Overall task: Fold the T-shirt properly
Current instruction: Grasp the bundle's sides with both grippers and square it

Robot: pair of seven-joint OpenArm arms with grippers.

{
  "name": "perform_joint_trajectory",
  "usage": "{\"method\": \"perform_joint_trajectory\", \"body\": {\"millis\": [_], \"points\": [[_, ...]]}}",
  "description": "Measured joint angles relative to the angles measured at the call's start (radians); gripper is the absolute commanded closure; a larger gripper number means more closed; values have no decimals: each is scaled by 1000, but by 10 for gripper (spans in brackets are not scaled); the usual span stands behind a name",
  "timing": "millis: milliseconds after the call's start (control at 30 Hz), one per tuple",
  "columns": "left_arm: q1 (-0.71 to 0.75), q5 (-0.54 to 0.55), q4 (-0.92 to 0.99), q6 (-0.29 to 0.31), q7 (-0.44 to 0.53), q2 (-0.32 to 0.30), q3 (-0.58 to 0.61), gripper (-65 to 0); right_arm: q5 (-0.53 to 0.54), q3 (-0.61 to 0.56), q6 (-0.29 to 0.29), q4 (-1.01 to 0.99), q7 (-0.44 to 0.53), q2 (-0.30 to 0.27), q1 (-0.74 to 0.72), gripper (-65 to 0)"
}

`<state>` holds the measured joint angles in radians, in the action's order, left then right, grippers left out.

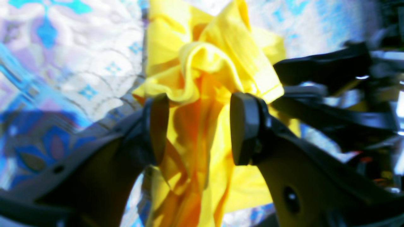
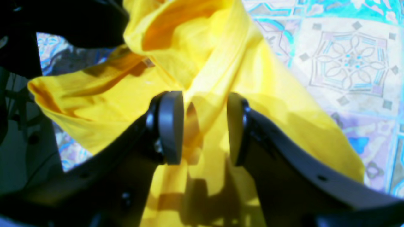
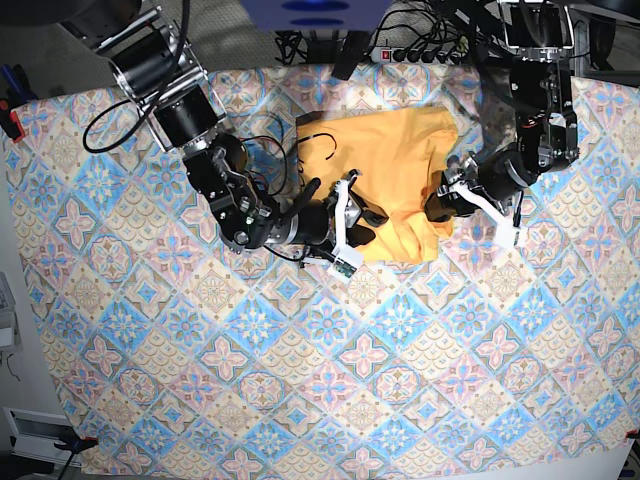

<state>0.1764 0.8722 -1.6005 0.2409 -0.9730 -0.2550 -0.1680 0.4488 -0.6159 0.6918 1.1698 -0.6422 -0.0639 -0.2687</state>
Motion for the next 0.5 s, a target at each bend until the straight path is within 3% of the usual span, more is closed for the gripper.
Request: {"method": "perform_joint_trajectory", "body": {"millis": [133,500], "points": [[-24,-17,-7,3,4,-5,32,-308,0,2,-1,0,2,-1,0,-224],[-28,-24,-98,4,-1,-150,175,-309,0,3,0,0,2,0,0,-224]]}}
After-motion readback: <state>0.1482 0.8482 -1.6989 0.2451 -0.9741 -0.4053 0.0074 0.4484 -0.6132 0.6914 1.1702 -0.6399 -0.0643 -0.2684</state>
